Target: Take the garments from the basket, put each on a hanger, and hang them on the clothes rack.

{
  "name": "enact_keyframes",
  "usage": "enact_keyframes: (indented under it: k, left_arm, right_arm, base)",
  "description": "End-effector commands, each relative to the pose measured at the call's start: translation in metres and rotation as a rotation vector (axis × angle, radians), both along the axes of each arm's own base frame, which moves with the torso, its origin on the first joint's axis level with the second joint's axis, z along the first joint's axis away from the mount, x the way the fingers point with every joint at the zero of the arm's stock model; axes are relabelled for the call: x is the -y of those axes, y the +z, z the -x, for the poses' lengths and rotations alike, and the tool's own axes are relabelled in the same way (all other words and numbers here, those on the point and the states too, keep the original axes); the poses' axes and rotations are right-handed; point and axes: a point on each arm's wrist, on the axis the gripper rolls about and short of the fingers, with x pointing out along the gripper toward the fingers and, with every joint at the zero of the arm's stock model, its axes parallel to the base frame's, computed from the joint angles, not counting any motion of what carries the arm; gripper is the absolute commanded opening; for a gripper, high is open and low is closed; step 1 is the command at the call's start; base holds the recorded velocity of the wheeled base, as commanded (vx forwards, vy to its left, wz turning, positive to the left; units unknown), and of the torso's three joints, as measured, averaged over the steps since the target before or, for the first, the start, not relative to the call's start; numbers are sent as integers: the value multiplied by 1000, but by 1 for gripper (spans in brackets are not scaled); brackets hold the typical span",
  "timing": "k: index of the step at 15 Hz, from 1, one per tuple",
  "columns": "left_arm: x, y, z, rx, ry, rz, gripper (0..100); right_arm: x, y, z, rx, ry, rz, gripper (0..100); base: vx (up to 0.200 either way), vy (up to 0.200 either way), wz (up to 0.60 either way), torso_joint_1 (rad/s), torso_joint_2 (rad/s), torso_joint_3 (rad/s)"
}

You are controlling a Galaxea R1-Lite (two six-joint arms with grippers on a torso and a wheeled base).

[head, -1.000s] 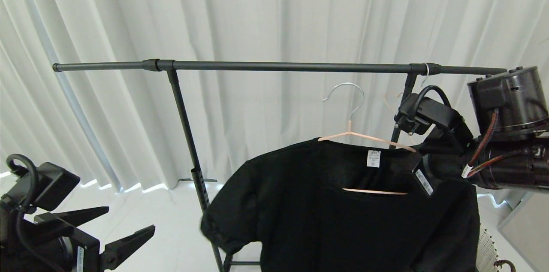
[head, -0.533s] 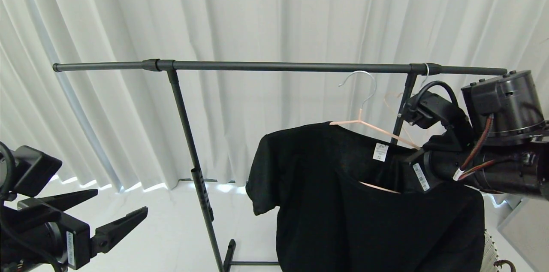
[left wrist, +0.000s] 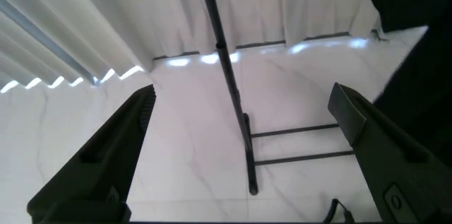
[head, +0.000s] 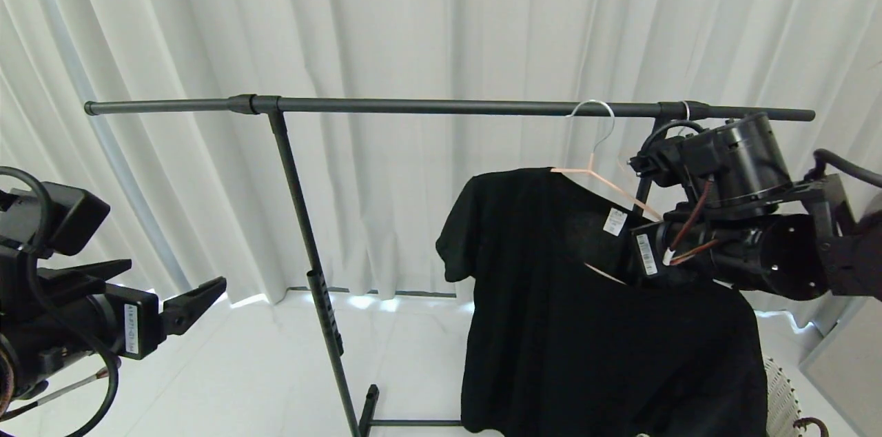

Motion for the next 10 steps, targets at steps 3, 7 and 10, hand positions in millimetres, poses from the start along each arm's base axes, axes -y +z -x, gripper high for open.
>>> enact_keyframes:
  k: [3,7,10]
  left_arm:
    - [3,-2,-2,-11,-1,-21,100]
    - [3,-3,-2,-13,-1,-21,100]
    - [3,0,-4,6,7,-22,100]
  right_arm:
    - [-20,-12,-41,1,-201,46,0]
    - [-19,-4,-47,41,-278,23,0]
    - [-13,8,-38,63,-302,1,0]
  base:
    - [0,0,0,0,0,0]
    - [0,0,0,0,0,0]
    - [0,0,0,0,0,0]
